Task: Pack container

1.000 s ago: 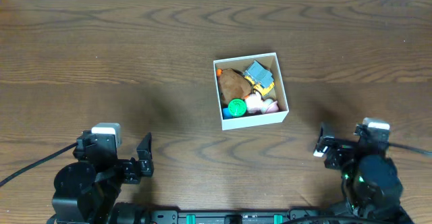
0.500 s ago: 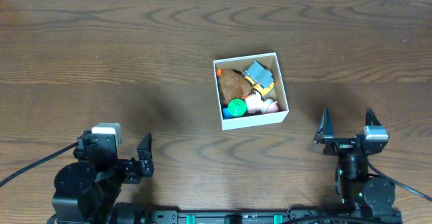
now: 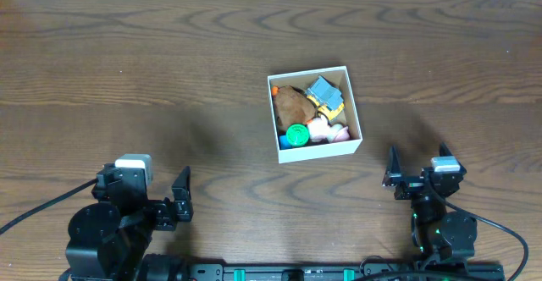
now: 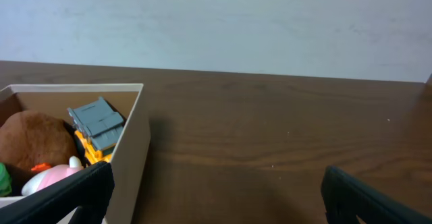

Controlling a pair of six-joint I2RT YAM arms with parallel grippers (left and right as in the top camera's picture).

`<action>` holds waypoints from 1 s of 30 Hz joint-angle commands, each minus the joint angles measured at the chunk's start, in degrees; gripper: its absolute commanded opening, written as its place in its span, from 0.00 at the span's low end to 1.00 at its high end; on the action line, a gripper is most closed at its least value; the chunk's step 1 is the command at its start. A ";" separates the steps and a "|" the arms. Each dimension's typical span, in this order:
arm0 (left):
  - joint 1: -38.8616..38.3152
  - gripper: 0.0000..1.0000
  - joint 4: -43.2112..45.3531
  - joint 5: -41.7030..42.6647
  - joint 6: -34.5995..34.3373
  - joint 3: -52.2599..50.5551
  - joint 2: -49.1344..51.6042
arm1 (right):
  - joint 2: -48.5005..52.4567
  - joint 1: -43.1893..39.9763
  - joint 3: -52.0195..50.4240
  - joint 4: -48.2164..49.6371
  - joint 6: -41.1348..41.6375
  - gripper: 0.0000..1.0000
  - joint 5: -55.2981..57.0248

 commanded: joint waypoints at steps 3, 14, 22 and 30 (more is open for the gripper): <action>-0.13 0.98 0.02 -0.09 -0.70 0.11 -0.09 | -0.39 -0.61 -0.09 -0.26 1.07 0.99 -0.61; -0.13 0.98 0.02 -0.09 -0.70 0.11 -0.09 | -0.39 -0.61 -0.09 -0.24 1.07 0.99 -0.61; -0.09 0.98 -0.17 -0.83 0.48 0.09 -0.11 | -0.39 -0.61 -0.09 -0.24 1.07 0.99 -0.61; 5.99 0.98 -1.31 -0.96 1.51 -6.36 -7.48 | -0.39 -0.61 -0.09 -0.24 1.07 0.99 -0.61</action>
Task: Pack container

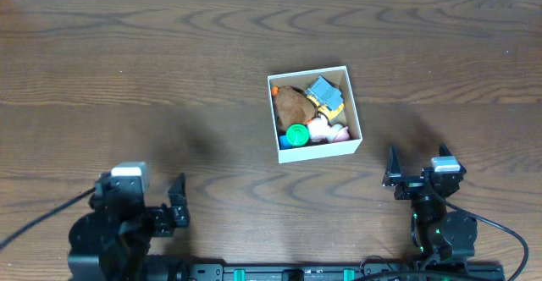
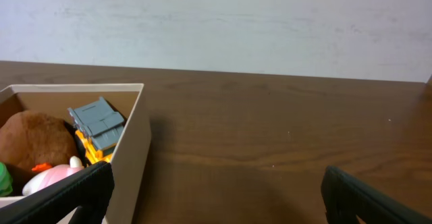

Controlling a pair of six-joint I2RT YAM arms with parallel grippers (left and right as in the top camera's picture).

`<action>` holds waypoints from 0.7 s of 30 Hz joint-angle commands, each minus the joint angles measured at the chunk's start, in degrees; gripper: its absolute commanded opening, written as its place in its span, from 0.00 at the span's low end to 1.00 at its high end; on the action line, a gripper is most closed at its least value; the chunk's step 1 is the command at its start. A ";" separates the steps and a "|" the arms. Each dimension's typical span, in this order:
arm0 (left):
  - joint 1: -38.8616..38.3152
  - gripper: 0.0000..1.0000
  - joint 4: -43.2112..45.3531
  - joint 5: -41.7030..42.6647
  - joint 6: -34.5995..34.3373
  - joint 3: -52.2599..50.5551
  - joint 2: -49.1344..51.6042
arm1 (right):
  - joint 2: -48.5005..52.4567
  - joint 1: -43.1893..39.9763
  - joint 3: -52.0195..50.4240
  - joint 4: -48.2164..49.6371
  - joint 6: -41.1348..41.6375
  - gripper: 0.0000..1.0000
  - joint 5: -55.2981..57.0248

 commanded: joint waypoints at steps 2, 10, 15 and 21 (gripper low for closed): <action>3.28 0.98 4.28 -0.68 1.14 -8.74 -7.32 | -0.39 -0.48 -0.09 -0.22 1.03 0.99 -0.37; 5.35 0.98 32.17 -0.66 1.11 -28.94 -14.43 | -0.39 -0.48 -0.09 -0.22 1.03 0.99 -0.37; 5.42 0.98 50.58 -0.66 1.11 -38.93 -14.99 | -0.39 -0.48 -0.09 -0.22 1.03 0.99 -0.39; 5.57 0.98 56.04 -0.68 1.09 -45.75 -17.81 | -0.39 -0.48 -0.09 -0.22 1.03 0.99 -0.37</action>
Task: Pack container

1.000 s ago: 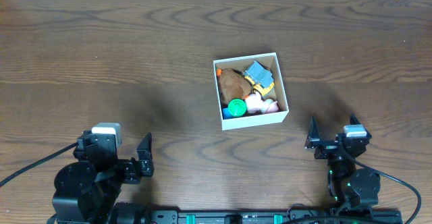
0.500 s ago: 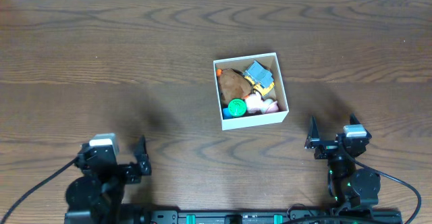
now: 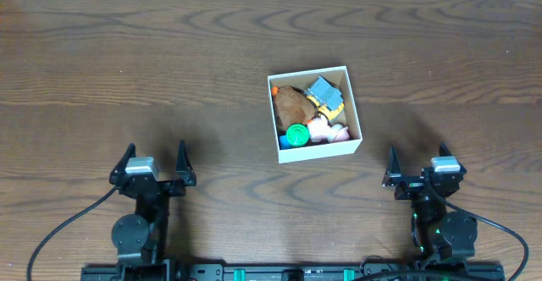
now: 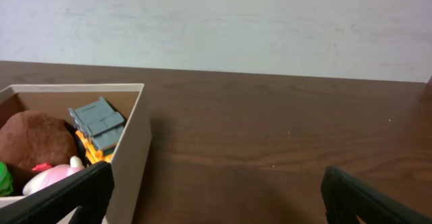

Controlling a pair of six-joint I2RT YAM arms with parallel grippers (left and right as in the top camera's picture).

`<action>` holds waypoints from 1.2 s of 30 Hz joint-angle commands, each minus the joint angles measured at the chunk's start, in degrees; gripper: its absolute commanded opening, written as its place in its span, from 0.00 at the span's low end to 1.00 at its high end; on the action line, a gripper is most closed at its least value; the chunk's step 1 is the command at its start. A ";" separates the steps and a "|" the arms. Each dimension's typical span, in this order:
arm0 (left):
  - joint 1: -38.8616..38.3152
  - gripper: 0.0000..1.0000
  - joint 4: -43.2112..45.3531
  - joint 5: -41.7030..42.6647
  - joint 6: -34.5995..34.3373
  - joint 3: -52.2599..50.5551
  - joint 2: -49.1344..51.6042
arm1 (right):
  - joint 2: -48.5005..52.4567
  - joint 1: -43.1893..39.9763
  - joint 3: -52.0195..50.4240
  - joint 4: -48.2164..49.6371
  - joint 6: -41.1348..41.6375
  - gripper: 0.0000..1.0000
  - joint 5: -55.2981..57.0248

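A small white box [image 3: 353,116] stands right of the table's middle, filled with toys: a brown plush [image 3: 293,105], a grey and orange block toy [image 3: 326,94], a green round piece [image 3: 295,134] and a pink figure [image 3: 323,129]. The right wrist view shows the box wall [image 4: 128,150] at its left, with the brown plush [image 4: 35,140] and grey toy [image 4: 98,121] inside. My left gripper [image 3: 154,164] is open at the front left, far from the box. My right gripper [image 3: 417,164] is open at the front right, just below the box's right corner, nothing between its fingers [image 4: 71,193].
Dark wooden table top [image 3: 169,52] stretches on all sides of the box. A pale wall [image 4: 216,21] rises behind the table's far edge in the right wrist view. Black cables trail from both arm bases at the front edge.
The left arm has folded back toward its base; its gripper now points straight up the table with both fingers spread. The right arm and the box are unchanged.
The box held the toys at every moment. The left arm was turned with its gripper at the front left, then sat slightly lower and closer to its base, and now rests squarely at the front edge. The right arm stayed still throughout.
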 commanded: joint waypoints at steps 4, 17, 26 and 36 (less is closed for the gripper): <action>0.55 0.98 -5.49 -0.68 0.96 -1.53 -1.51 | -0.37 -0.37 -0.09 -0.22 1.03 0.99 -0.17; 0.55 0.98 -6.82 -0.66 0.96 -1.51 -1.27 | -0.37 -0.37 -0.09 -0.24 1.03 0.99 -0.17; 0.55 0.98 -6.82 -0.66 0.96 -1.51 -1.27 | -0.37 -0.37 -0.09 -0.22 1.03 0.99 -0.17; 0.55 0.98 -6.82 -0.66 0.96 -1.51 -1.27 | -0.37 -0.37 -0.09 -0.22 1.03 0.99 -0.17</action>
